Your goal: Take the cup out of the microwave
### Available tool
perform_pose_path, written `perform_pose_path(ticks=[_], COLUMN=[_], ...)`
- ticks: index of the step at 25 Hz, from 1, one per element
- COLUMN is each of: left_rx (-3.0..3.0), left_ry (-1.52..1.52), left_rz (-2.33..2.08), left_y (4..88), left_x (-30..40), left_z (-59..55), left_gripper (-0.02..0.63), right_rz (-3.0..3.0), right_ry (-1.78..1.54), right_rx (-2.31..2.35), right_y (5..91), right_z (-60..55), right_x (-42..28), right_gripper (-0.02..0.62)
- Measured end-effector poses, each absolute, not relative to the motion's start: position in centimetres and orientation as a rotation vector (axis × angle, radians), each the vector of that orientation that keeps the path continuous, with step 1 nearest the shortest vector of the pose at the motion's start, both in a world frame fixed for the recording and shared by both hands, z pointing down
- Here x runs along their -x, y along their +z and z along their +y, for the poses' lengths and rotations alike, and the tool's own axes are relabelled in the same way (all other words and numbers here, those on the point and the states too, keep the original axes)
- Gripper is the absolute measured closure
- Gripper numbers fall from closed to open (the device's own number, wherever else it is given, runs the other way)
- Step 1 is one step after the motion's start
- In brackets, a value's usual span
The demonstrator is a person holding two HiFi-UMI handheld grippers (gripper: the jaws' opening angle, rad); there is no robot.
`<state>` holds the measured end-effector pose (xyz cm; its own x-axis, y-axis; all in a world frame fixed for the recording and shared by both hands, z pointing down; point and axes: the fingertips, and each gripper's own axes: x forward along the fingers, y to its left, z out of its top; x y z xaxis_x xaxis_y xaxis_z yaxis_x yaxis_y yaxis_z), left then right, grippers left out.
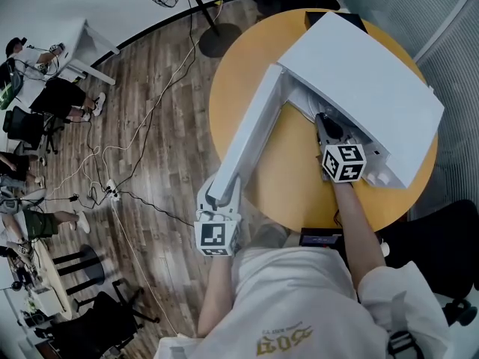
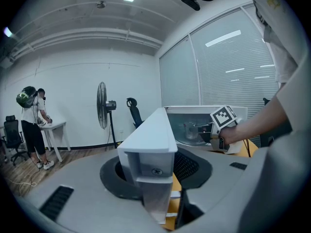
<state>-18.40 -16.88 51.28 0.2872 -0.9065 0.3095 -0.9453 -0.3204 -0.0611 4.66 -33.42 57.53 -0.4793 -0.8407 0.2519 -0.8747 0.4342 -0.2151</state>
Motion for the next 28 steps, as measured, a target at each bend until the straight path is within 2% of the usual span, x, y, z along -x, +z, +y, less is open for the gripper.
perform_pose_path(ticks=[28], left_rx=[-2.413], left_ry=[0.445], left_rz=[-1.745], left_y=[51.2], left_x=[18.8], left_z=[-17.0], left_gripper=[0.431], right_rz=[-2.817], right_ry=[0.588], right_rx=[-0.879], right_y=[58.5], right_z=[-24.3], right_x=[3.1], right_gripper=[0.557])
